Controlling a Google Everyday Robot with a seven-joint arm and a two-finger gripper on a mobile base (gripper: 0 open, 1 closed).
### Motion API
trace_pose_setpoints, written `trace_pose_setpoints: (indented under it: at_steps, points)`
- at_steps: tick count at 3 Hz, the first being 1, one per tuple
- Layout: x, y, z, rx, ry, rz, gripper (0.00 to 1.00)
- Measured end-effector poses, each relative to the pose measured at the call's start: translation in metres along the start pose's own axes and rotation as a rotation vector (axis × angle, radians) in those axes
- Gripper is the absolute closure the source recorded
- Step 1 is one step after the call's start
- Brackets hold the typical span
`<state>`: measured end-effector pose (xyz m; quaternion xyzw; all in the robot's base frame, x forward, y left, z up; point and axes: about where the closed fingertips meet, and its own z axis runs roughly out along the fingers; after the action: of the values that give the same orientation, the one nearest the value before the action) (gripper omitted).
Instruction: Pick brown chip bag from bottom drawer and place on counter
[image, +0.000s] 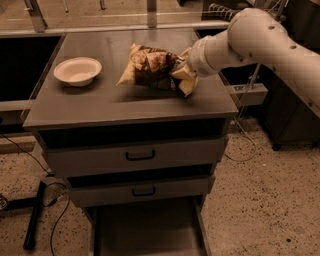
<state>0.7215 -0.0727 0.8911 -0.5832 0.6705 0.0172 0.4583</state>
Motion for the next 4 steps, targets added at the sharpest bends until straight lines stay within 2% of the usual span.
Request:
trace_pose_setpoints:
  at_steps: [1,2,4]
  points:
    - [-0.0003,0.0012,0.0021,-0.004,0.001,0.031,0.88]
    - [-0.0003,0.0013,0.0021,-0.004,0.001,0.031,0.69]
    - [-0.0004,0.0013,0.0021,-0.004,0.001,0.031,0.23]
